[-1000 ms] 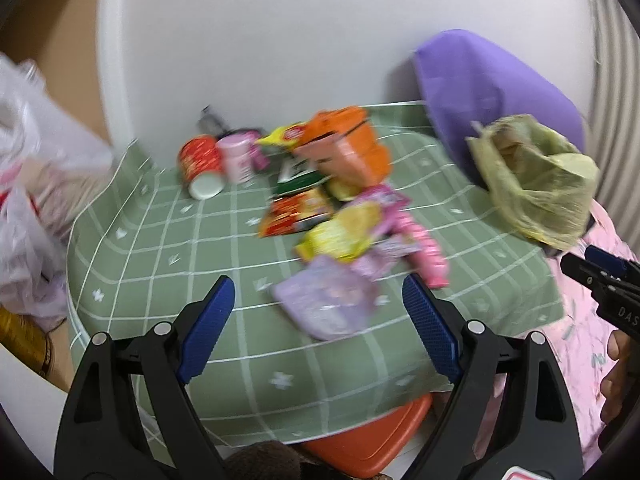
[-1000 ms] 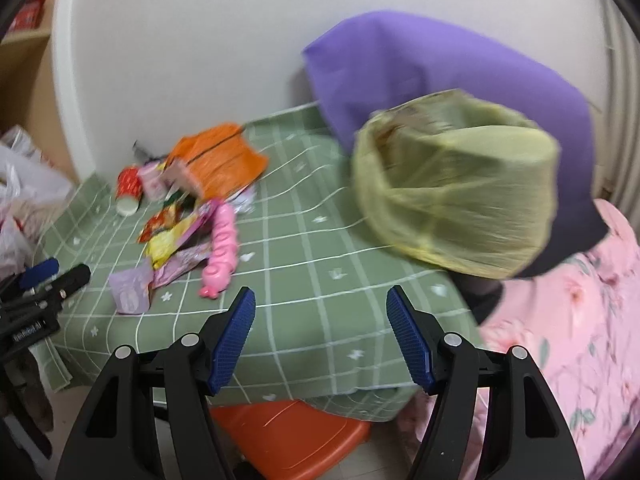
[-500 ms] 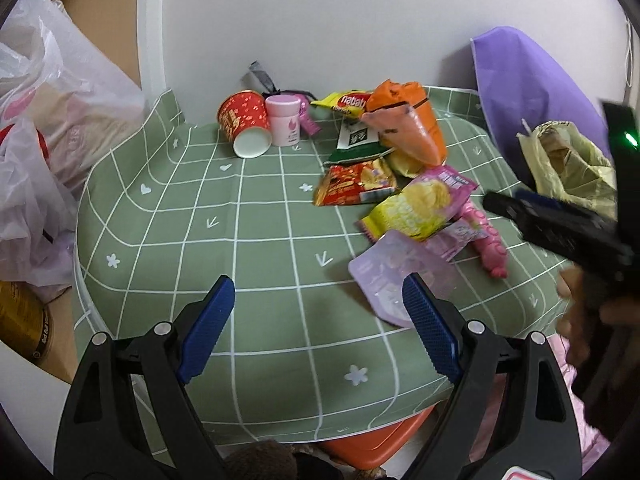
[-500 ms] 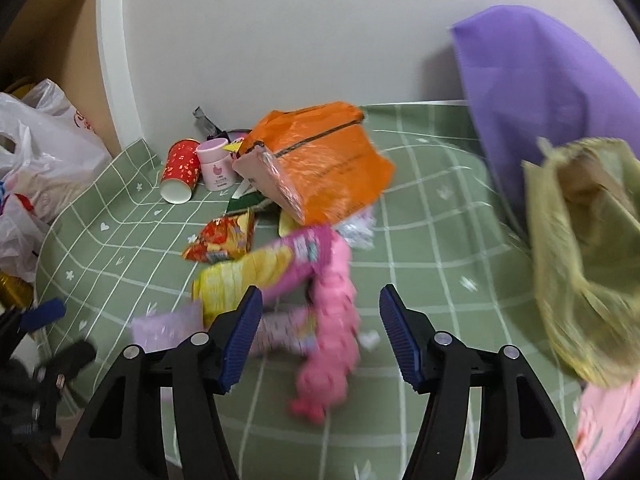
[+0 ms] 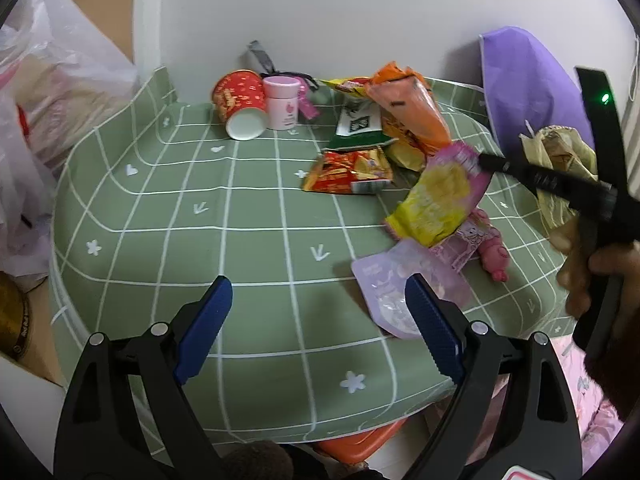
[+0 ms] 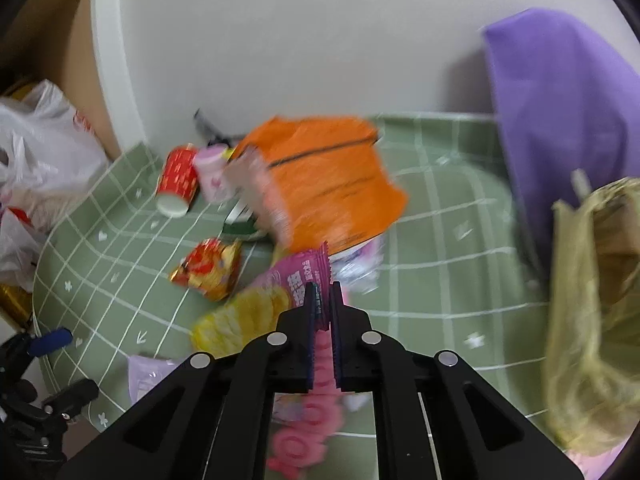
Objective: Collect trash
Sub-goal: 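Reach both grippers toward the wrappers near the pink caterpillar toy, then grasp the clear lilac packet with left gripper while right grasps pink-yellow chip bag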
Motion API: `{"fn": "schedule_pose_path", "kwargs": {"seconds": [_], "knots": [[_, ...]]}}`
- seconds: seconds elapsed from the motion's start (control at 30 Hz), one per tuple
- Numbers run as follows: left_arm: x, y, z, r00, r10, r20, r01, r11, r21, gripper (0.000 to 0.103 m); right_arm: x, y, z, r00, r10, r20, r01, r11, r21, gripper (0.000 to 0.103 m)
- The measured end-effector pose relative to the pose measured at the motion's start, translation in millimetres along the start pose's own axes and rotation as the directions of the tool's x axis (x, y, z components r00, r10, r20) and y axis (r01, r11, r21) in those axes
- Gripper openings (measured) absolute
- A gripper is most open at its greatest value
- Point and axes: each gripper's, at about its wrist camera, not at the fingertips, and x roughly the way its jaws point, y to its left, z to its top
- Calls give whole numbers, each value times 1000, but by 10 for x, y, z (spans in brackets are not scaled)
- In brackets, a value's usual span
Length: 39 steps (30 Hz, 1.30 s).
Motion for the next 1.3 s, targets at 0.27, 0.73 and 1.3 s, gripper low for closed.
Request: {"fn": "schedule_pose_path", "kwargs": {"seconds": [0.27, 0.73, 1.3], "knots": [[172, -106, 61, 994, -83, -77, 81, 996, -25, 64, -432, -506, 115, 989, -125, 76, 123, 992, 31, 8], [227, -266, -111, 992, -34, -125, 16, 990, -137, 47, -920, -861, -588, 980, -191, 53, 182, 974, 135, 8], [403, -355, 99, 994, 21, -108, -27, 998, -55, 0, -972, -1089, -1073, 1000, -29, 7, 25, 956, 292, 57]]}}
